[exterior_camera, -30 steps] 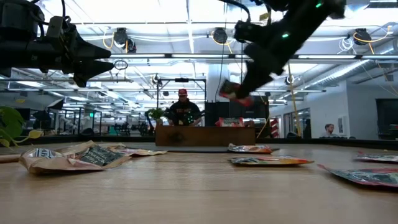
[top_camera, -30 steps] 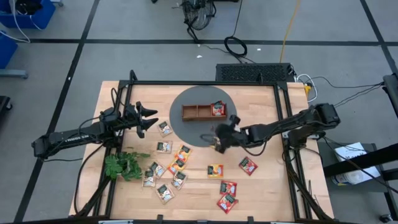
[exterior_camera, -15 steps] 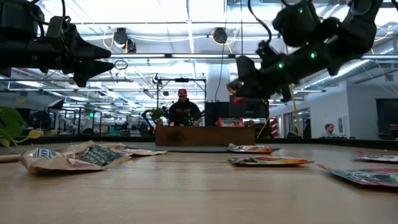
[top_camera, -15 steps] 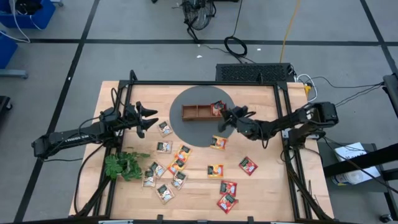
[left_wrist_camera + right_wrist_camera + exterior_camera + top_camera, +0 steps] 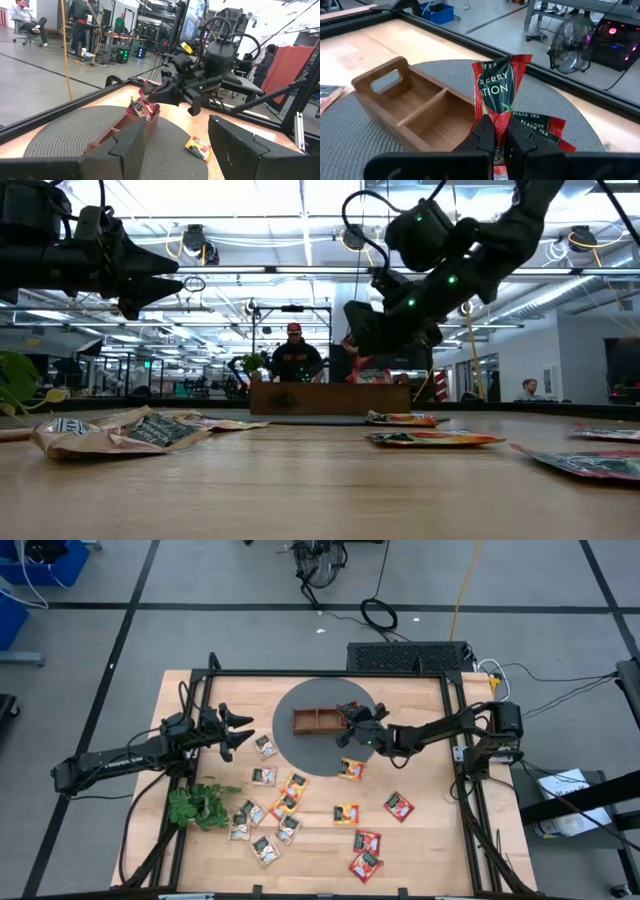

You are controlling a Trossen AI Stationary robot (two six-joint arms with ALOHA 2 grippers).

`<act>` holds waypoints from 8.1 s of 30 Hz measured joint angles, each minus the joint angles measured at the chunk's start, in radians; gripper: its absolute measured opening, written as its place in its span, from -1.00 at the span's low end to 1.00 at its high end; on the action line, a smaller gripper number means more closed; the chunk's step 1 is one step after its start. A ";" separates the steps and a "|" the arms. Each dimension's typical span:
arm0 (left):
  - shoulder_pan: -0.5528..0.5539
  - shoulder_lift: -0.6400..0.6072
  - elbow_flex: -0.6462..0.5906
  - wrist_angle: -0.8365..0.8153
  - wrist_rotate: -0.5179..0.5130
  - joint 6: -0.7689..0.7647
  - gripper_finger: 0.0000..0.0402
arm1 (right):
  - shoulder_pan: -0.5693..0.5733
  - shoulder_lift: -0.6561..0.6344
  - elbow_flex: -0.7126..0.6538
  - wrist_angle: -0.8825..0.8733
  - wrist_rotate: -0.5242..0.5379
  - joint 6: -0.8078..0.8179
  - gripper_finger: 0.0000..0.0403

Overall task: Pick & Place Tea
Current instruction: Put the red tea bag into the right section of the wooden organizer

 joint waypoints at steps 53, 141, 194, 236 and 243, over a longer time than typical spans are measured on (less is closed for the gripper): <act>0.000 0.000 0.000 0.000 0.000 0.000 0.06 | -0.071 -0.192 0.219 -0.496 -0.293 -0.370 -0.22; 0.000 0.000 0.000 0.000 0.000 0.000 0.06 | 0.719 -0.105 0.303 -1.441 -0.681 0.872 -0.24; 0.000 0.000 0.000 0.000 0.000 0.000 0.06 | 0.532 -0.177 -0.101 -1.086 -0.705 1.062 0.16; 0.000 0.000 0.000 0.000 0.000 0.000 0.06 | 0.300 -0.244 -0.056 -0.319 0.025 0.007 -1.00; 0.000 0.000 0.000 0.000 0.000 0.000 0.06 | 0.158 -0.214 -0.105 -0.032 0.034 -0.158 -1.00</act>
